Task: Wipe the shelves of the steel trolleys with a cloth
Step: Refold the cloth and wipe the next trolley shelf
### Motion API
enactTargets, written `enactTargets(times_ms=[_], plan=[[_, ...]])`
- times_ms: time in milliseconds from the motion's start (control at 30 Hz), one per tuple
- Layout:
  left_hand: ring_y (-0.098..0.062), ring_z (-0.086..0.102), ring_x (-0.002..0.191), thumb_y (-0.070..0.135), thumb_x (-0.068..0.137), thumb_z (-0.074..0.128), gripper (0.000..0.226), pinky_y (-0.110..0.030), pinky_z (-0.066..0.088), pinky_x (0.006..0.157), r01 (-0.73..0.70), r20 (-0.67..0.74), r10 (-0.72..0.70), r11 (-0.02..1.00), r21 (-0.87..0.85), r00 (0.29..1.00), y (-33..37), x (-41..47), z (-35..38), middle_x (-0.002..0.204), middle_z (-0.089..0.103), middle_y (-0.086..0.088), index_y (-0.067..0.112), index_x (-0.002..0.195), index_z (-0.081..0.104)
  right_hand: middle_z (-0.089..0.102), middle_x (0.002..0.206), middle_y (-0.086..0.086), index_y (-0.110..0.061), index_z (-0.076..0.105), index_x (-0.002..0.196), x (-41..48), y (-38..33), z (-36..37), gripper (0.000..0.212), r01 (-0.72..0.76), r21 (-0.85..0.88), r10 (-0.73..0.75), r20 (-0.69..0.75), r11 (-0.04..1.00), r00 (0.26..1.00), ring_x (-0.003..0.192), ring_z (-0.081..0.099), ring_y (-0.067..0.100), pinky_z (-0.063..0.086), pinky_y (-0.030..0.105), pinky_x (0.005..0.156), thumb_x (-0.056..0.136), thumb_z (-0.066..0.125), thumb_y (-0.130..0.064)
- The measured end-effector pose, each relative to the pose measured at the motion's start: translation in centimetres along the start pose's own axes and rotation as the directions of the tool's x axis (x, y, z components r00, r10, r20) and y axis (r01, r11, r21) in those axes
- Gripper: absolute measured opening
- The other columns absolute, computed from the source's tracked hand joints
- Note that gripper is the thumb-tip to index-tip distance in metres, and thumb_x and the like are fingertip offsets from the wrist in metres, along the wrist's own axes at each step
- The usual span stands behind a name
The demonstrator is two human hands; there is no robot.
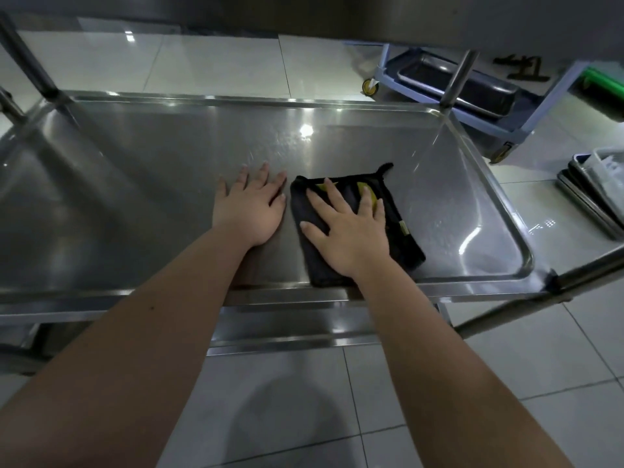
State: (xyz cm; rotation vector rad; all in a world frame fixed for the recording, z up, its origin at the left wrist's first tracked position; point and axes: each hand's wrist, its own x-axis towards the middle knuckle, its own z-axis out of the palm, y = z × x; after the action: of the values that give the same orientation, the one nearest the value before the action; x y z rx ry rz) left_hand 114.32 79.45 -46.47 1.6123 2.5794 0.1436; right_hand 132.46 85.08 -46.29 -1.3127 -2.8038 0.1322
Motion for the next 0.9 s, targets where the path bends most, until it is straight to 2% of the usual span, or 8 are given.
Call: enactTargets(times_ms=[367,533,600,633,700,733,800,900], plan=[[-0.023,0.003,0.150,0.055,0.098,0.014,0.052,-0.054,-0.003,0.118,0.086,-0.049,-0.087,0.996,-0.019,0.995,0.4,0.0,0.6,0.163,0.005,0.011,0.049,0.150,0.010,-0.005,0.162,-0.019,-0.054,0.006,0.150,5.3,2.3,-0.8,0.065,0.084,0.014,-0.084,0.066,0.996,0.994,0.148,-0.009,0.040,-0.006,0.056,0.118,0.090,0.022,-0.074],[-0.023,-0.001,0.150,0.053,0.099,0.017,0.052,-0.055,-0.005,0.117,0.053,0.009,-0.053,0.998,-0.025,0.999,-0.3,0.3,0.4,0.163,0.002,0.011,0.048,0.150,0.009,-0.008,0.163,-0.016,-0.052,0.001,0.151,3.7,0.7,-0.1,0.068,0.004,-0.014,-0.003,0.067,1.000,0.998,0.146,-0.010,0.044,-0.008,0.061,0.115,0.089,0.015,-0.075],[-0.023,-0.003,0.150,0.048,0.101,0.022,0.051,-0.053,-0.008,0.116,0.035,0.064,-0.029,0.995,-0.098,0.998,-0.7,0.7,0.0,0.163,0.001,0.009,0.046,0.151,0.013,-0.006,0.163,-0.017,-0.052,0.002,0.150,2.7,0.4,0.1,0.068,0.029,-0.010,-0.029,0.047,1.000,0.998,0.147,-0.007,0.043,-0.008,0.061,0.114,0.088,0.013,-0.076],[-0.022,-0.004,0.150,0.043,0.102,0.026,0.050,-0.049,-0.009,0.116,0.026,0.079,-0.011,0.981,-0.190,0.997,-1.0,0.8,-0.3,0.163,0.002,0.008,0.043,0.152,0.017,-0.004,0.163,-0.018,-0.053,0.004,0.150,2.5,0.8,-0.1,0.066,0.044,-0.002,-0.044,0.041,0.999,0.998,0.148,-0.005,0.041,-0.007,0.060,0.115,0.089,0.014,-0.075],[-0.019,-0.002,0.150,0.030,0.104,0.035,0.048,-0.036,-0.006,0.117,-0.009,0.037,0.027,0.906,-0.422,0.999,-2.5,0.5,-1.2,0.163,0.007,0.005,0.036,0.151,0.027,0.000,0.162,-0.019,-0.052,0.009,0.150,2.6,2.8,-0.8,0.063,0.015,0.007,-0.015,0.032,1.000,0.999,0.149,0.000,0.036,-0.006,0.060,0.116,0.091,0.019,-0.072],[-0.019,0.000,0.150,0.025,0.104,0.038,0.048,-0.030,-0.003,0.116,-0.045,-0.006,0.047,0.877,-0.479,0.999,-3.9,0.1,-1.6,0.163,0.008,0.003,0.033,0.151,0.028,0.001,0.163,-0.019,-0.051,0.011,0.151,2.8,4.0,-1.2,0.062,-0.039,0.010,0.039,0.033,0.999,0.999,0.149,0.000,0.034,-0.005,0.060,0.117,0.092,0.022,-0.071],[-0.020,0.000,0.150,0.027,0.104,0.036,0.051,-0.028,-0.003,0.116,-0.096,-0.051,0.083,0.923,-0.372,0.995,-7.7,-0.9,-2.1,0.163,0.005,0.003,0.034,0.153,0.022,0.001,0.163,-0.017,-0.049,0.013,0.152,3.1,5.9,-1.7,0.063,-0.177,0.030,0.175,0.052,0.984,0.983,0.149,-0.001,0.034,-0.004,0.060,0.117,0.093,0.024,-0.071],[-0.024,-0.005,0.150,0.046,0.103,0.029,0.052,-0.041,-0.007,0.118,-0.006,-0.004,0.006,0.994,-0.107,1.000,-12.4,-2.3,-2.1,0.163,0.000,0.006,0.041,0.152,0.016,-0.004,0.163,-0.015,-0.047,0.009,0.153,3.6,5.4,-1.9,0.066,-0.286,0.025,0.282,0.096,0.958,0.955,0.148,-0.006,0.040,-0.004,0.063,0.116,0.093,0.021,-0.071]])
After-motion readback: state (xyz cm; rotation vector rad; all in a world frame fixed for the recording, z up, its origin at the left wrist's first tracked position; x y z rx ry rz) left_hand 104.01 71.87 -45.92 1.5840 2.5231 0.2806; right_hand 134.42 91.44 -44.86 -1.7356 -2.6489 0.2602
